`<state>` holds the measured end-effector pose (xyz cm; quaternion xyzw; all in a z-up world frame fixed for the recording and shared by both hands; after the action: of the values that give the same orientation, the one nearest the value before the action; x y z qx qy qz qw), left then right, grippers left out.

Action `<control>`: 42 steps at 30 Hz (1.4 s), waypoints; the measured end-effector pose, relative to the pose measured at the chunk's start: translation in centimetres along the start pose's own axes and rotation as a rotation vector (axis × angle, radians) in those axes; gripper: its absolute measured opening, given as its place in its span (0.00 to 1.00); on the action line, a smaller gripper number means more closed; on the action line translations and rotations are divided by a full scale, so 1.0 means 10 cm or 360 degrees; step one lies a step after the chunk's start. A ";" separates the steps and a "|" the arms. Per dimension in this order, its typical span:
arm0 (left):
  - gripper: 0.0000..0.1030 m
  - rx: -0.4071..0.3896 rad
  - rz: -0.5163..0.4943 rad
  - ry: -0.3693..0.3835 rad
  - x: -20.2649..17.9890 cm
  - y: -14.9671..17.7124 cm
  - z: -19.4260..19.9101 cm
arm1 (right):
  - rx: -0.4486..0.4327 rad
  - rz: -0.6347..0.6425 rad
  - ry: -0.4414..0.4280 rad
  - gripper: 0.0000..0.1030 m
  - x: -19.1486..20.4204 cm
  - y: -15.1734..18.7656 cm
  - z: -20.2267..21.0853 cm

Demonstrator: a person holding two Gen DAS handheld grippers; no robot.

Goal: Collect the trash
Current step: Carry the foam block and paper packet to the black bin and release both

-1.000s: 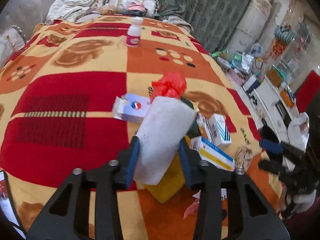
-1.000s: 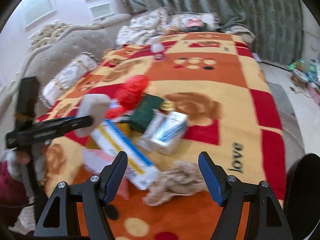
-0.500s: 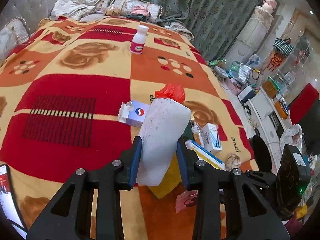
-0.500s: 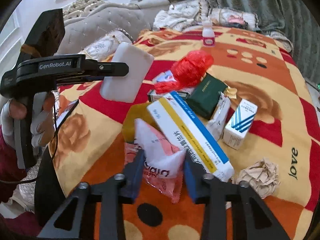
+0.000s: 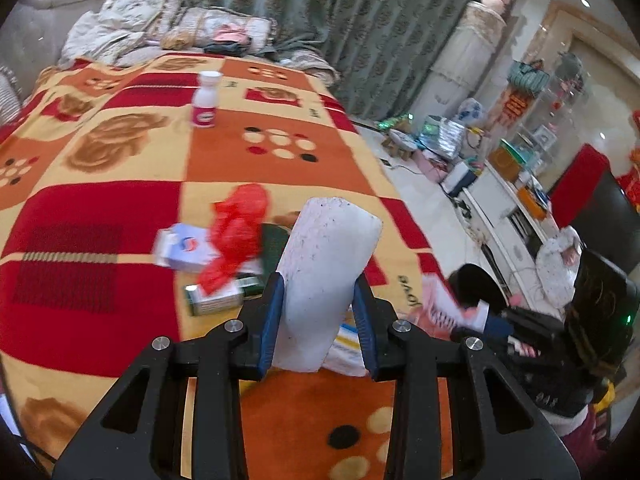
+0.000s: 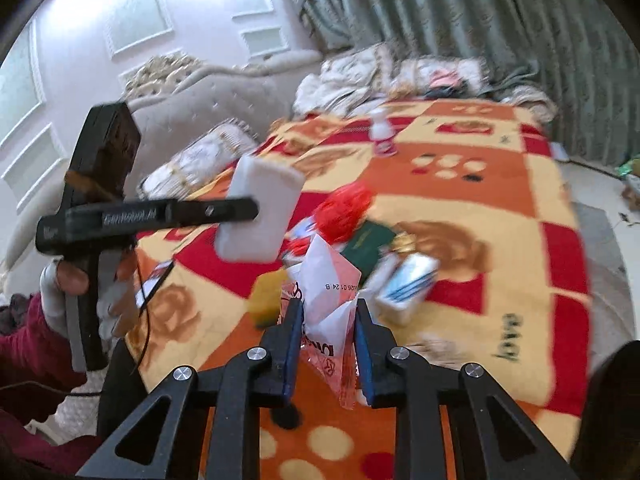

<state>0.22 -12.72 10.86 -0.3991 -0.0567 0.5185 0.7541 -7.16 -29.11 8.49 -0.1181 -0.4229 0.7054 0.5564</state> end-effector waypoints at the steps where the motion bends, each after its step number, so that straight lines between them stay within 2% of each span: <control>1: 0.31 0.0009 -0.0024 0.0016 -0.10 0.00 -0.04 | -0.0020 -0.0009 0.0035 0.23 -0.06 -0.01 0.06; 10: 0.31 0.0107 -0.0201 0.0141 -0.93 0.01 -0.49 | -0.0144 -0.0169 0.0360 0.23 -0.73 0.09 0.63; 13: 0.31 0.0139 -0.0257 0.0167 -1.20 0.02 -0.66 | -0.0169 -0.0231 0.0430 0.23 -0.94 0.16 0.81; 22: 0.31 0.0223 -0.0367 0.0253 -1.85 0.07 -1.09 | -0.0180 -0.0387 0.0682 0.23 -1.59 0.43 1.23; 34: 0.31 0.0351 -0.0403 0.0442 -2.56 0.22 -1.57 | -0.0143 -0.0595 0.0891 0.23 -2.22 0.81 1.53; 39: 0.32 0.0376 -0.0376 0.0514 -2.74 0.26 -1.72 | -0.0134 -0.0646 0.0934 0.23 -2.38 0.89 1.57; 42: 0.36 0.0375 -0.0350 0.0554 -2.79 0.25 -1.78 | -0.0133 -0.0651 0.0983 0.23 -2.43 0.90 1.59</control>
<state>-5.49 -45.09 6.34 -0.3831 0.0917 0.3596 0.8459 -14.87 -58.24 4.25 -0.2612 -0.2783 0.4929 0.7819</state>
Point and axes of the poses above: each gripper's, at about its wrist camera, not at the fingertips, and z roughly against the way its jaws point, x to its left, y to its underside, the point moved 3 cm from there along -z, roughly the way its jaws point, and after that the axes turned 2 degrees about -z, right-handed, at the moved point
